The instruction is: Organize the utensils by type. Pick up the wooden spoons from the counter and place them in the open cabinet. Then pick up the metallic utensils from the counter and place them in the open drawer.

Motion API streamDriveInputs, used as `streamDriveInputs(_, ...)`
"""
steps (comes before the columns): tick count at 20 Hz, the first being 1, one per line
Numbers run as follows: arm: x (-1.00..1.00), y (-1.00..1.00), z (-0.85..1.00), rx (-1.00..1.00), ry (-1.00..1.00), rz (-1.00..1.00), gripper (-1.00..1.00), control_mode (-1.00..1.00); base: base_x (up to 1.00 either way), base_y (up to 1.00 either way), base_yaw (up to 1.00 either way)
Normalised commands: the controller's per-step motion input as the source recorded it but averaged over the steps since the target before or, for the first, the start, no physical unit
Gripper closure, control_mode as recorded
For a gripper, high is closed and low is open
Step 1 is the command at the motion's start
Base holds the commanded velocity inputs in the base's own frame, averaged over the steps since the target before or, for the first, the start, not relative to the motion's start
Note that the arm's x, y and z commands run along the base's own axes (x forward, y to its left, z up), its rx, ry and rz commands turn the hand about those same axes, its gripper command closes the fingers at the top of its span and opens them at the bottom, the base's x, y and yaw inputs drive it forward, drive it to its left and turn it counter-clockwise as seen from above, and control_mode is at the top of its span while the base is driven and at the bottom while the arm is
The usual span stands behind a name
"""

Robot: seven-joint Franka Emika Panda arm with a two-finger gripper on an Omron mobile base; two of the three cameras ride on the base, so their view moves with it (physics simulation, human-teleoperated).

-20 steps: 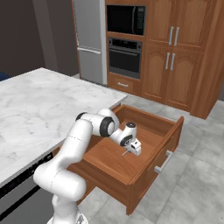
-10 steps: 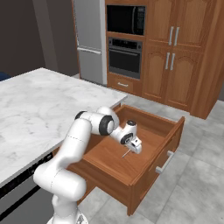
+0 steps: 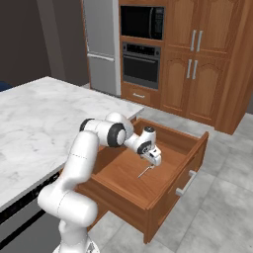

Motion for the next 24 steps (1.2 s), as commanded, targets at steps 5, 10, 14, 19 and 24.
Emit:
streamDriveInputs(5,-0.26,0.01,0.67,-0.07,-0.09,-0.01,-1.0,-1.0,0.0,0.0,0.0)
streamDriveInputs(10,-0.51,0.0,0.95,-0.01,-0.08,0.0,-1.0,-1.0,0.0,0.0,0.0)
streamDriveInputs(14,-0.79,0.0,1.0,0.0,-0.12,0.01,-1.0,-1.0,0.0,0.0,0.0)
streamDriveInputs(19,-0.83,0.19,1.0,-0.01,-0.2,0.15,-1.0,-1.0,0.0,0.0,0.0)
streamDriveInputs(24,-0.48,0.61,1.0,-0.09,-0.17,0.17,-1.0,-1.0,0.0,0.0,0.0)
